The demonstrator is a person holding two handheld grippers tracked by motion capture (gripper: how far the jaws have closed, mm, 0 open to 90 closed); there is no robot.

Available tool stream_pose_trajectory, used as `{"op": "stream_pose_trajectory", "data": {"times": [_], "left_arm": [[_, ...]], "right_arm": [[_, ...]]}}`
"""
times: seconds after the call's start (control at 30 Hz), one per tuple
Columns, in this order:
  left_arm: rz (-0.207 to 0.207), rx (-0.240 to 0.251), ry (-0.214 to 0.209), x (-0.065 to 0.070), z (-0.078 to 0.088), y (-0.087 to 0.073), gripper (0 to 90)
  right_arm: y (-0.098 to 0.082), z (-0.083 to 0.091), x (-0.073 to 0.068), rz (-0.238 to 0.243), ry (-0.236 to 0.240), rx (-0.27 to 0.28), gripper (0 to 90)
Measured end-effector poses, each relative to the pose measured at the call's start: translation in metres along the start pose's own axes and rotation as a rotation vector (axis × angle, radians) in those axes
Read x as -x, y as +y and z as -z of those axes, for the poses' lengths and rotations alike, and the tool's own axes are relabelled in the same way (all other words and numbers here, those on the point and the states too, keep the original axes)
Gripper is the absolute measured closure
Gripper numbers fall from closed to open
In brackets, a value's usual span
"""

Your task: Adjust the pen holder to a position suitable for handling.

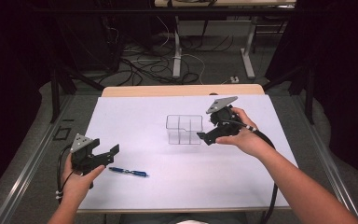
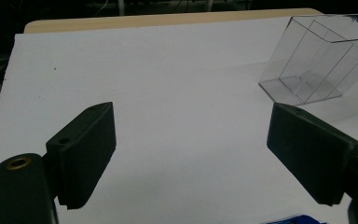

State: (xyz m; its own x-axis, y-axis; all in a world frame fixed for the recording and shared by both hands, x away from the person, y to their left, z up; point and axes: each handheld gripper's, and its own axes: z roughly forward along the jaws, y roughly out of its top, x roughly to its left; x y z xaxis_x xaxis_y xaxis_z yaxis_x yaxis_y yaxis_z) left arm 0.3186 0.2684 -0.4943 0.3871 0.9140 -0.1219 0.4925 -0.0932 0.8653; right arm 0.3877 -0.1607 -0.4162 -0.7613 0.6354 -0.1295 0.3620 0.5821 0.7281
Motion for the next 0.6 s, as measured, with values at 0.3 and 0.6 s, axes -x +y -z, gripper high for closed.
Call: {"op": "stream_pose_trajectory", "data": {"times": [0.3, 0.6], "left_arm": [[0.016, -0.001, -0.007, -0.002, 0.002, 0.003, 15.3], [0.021, -0.004, -0.027, -0.004, 0.004, 0.006, 14.7]], "right_arm": [[-0.035, 0.009, 0.002, -0.158, -0.018, 0.083, 0.0], [-0.074, 0.012, 0.002, -0.259, -0.047, 0.091, 0.0]]}}
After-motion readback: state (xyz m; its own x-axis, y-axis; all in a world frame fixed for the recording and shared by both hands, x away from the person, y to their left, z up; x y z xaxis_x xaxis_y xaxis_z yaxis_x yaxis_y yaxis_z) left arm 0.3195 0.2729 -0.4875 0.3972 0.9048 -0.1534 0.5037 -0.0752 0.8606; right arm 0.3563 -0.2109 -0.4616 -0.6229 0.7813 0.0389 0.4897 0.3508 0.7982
